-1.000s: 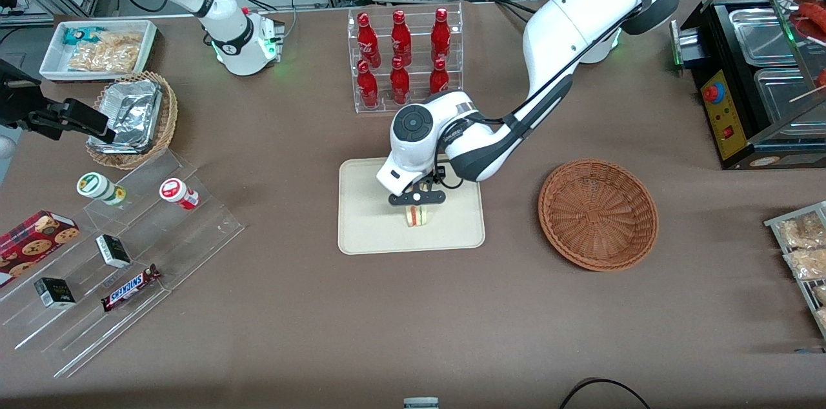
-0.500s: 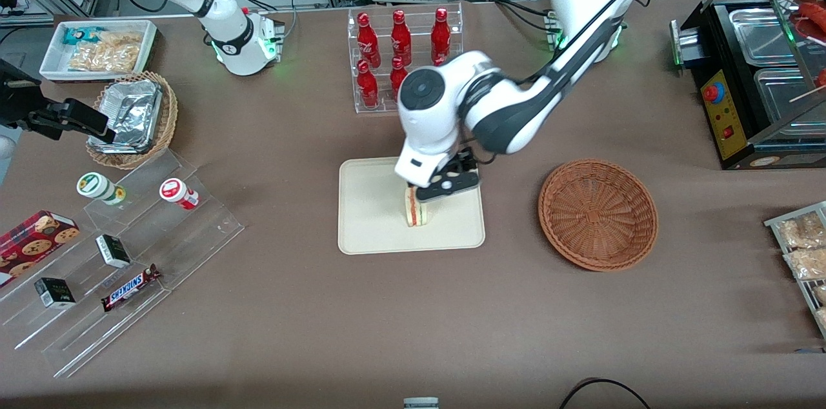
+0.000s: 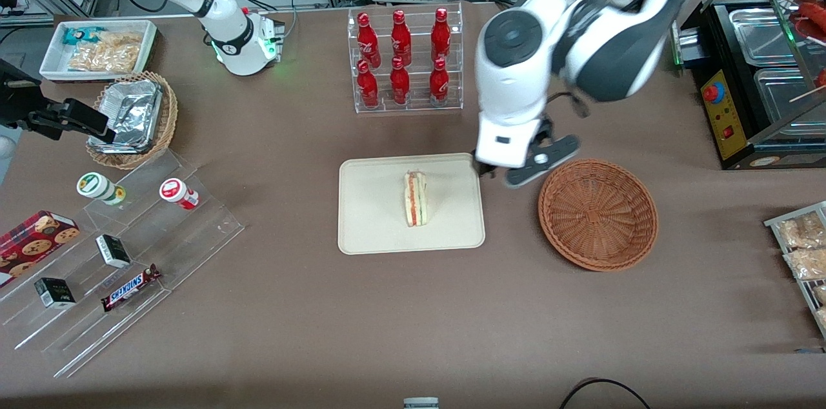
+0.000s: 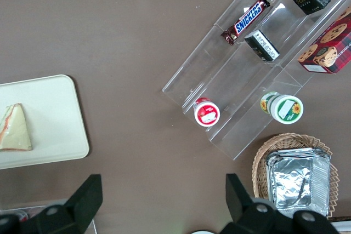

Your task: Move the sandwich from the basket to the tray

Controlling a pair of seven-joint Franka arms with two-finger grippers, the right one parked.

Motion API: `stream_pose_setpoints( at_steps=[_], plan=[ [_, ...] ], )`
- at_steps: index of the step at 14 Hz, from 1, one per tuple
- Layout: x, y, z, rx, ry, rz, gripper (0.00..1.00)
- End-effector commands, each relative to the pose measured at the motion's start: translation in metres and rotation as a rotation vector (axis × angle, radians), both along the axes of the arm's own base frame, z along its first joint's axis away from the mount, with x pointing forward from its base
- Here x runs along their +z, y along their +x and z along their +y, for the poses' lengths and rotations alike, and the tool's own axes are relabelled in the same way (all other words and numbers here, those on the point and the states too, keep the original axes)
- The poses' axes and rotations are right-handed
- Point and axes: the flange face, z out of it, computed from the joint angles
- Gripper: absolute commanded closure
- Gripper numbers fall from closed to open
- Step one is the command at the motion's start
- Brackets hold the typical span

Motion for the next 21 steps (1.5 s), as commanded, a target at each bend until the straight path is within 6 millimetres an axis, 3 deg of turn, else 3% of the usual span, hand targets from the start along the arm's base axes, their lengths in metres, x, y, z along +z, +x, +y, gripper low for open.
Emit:
stream_pose_setpoints(
  at_steps=[1, 9, 10, 17, 21],
  plan=[
    [0.034, -0.005, 0.053, -0.003, 0.0, 0.033, 0.01],
    [0.059, 0.002, 0.127, -0.05, -0.003, 0.119, 0.01],
    [0.062, 0.008, 0.152, -0.039, -0.034, 0.134, 0.01],
    [0.074, 0.016, 0.263, -0.28, -0.151, 0.232, 0.0],
    [0.082, -0.001, 0.303, -0.388, -0.2, 0.242, 0.0]
  ],
)
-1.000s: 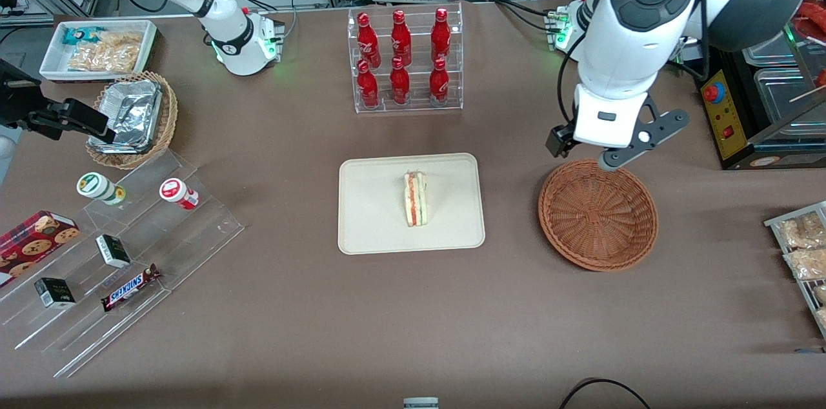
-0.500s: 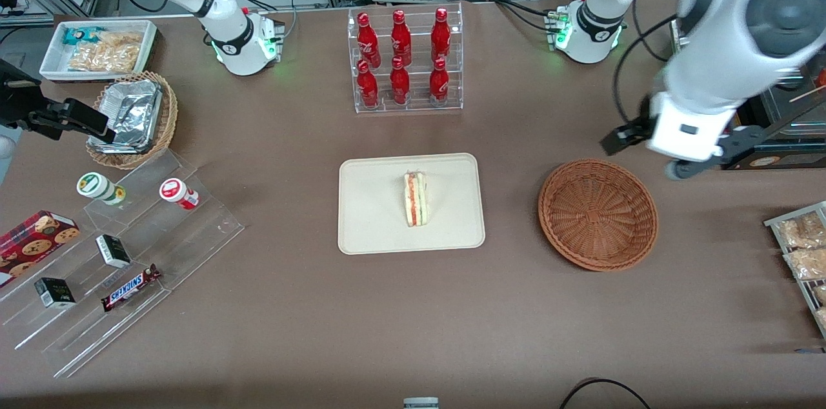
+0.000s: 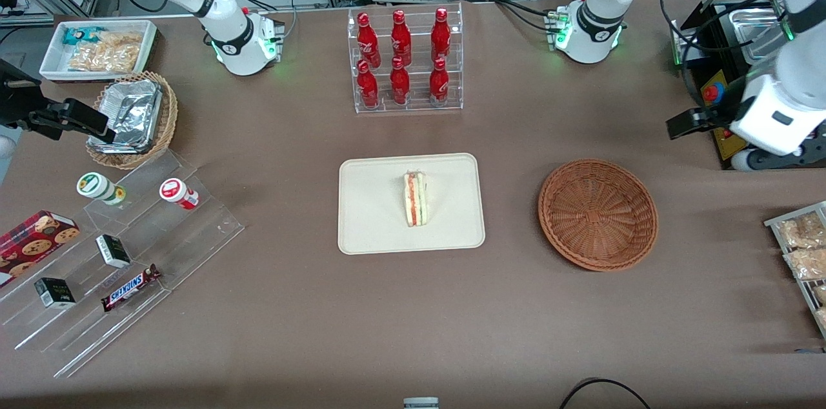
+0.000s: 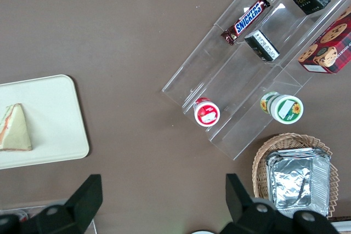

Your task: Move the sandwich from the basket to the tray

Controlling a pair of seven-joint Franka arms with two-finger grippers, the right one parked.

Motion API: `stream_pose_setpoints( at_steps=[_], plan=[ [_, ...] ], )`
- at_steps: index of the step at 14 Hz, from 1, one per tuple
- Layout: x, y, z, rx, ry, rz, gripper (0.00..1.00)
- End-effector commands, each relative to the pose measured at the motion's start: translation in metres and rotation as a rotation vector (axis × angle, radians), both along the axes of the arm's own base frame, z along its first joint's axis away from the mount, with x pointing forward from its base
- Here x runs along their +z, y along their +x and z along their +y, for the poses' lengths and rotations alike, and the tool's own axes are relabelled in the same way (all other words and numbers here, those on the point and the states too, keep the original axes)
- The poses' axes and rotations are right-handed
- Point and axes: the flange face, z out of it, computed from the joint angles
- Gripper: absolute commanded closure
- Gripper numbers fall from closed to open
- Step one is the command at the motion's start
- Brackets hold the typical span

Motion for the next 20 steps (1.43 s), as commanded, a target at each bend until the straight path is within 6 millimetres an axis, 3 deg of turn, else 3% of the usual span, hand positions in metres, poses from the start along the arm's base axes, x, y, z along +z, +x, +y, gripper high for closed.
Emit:
stream_pose_setpoints(
  at_steps=[1, 4, 7, 11, 20],
  plan=[
    [0.007, -0.035, 0.015, -0.061, -0.049, 0.002, 0.0],
    [0.006, -0.055, 0.027, -0.074, -0.056, -0.033, 0.0],
    [0.02, -0.045, 0.027, -0.08, -0.043, -0.068, 0.0],
    [0.022, -0.029, 0.021, -0.106, -0.01, -0.111, 0.0],
    [0.042, -0.029, 0.027, -0.124, 0.032, -0.148, 0.0]
  ],
)
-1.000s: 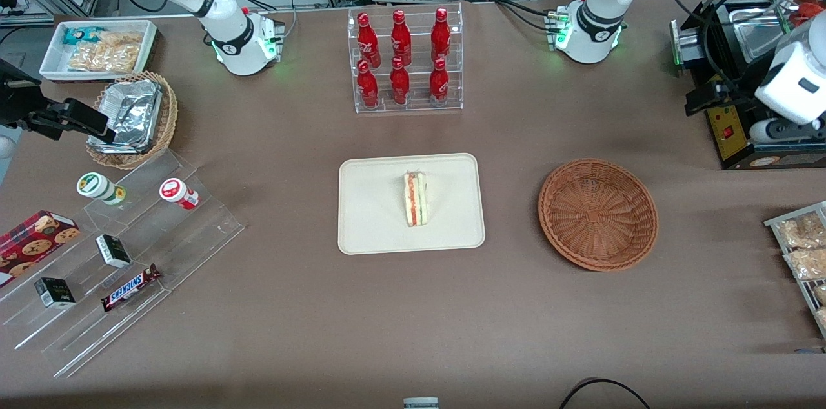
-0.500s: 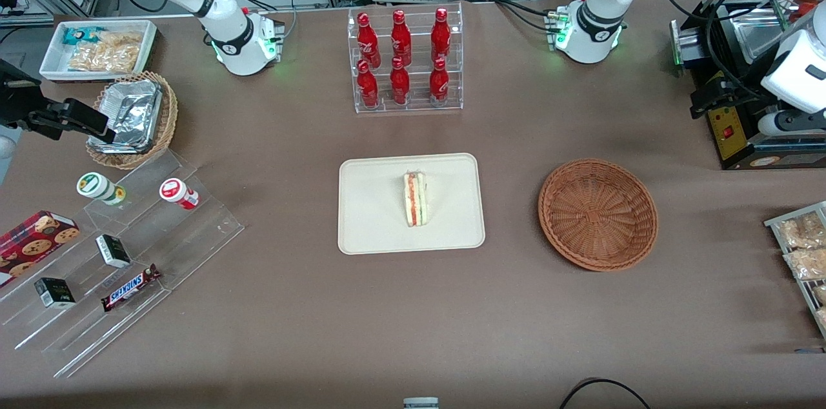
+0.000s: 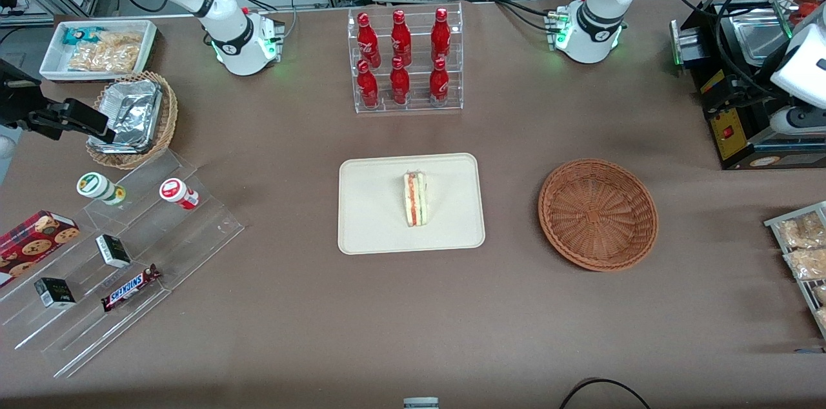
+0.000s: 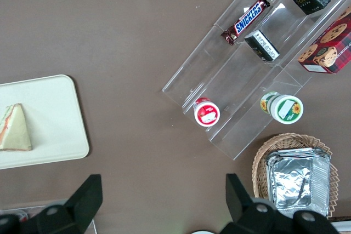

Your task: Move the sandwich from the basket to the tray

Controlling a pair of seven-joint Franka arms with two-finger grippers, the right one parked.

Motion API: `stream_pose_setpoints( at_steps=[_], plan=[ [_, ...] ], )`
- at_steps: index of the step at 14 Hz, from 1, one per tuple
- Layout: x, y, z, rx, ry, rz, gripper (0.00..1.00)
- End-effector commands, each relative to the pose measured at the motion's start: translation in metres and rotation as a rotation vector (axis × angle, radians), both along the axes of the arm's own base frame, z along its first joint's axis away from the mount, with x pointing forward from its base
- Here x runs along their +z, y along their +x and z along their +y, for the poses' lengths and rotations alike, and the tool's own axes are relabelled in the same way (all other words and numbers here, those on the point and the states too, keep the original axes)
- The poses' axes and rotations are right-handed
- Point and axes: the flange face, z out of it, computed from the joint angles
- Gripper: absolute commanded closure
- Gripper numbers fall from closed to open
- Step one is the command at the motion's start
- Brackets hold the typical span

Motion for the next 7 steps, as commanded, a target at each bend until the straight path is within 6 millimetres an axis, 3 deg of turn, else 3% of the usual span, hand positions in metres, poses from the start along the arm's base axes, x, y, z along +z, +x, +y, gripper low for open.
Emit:
stream_pose_setpoints(
  at_steps=[1, 7],
  plan=[
    [0.0094, 0.0017, -0.0007, -0.013, -0.024, -0.013, 0.0],
    [0.0065, 0.0042, -0.0007, -0.012, -0.048, -0.002, 0.0]
  ],
)
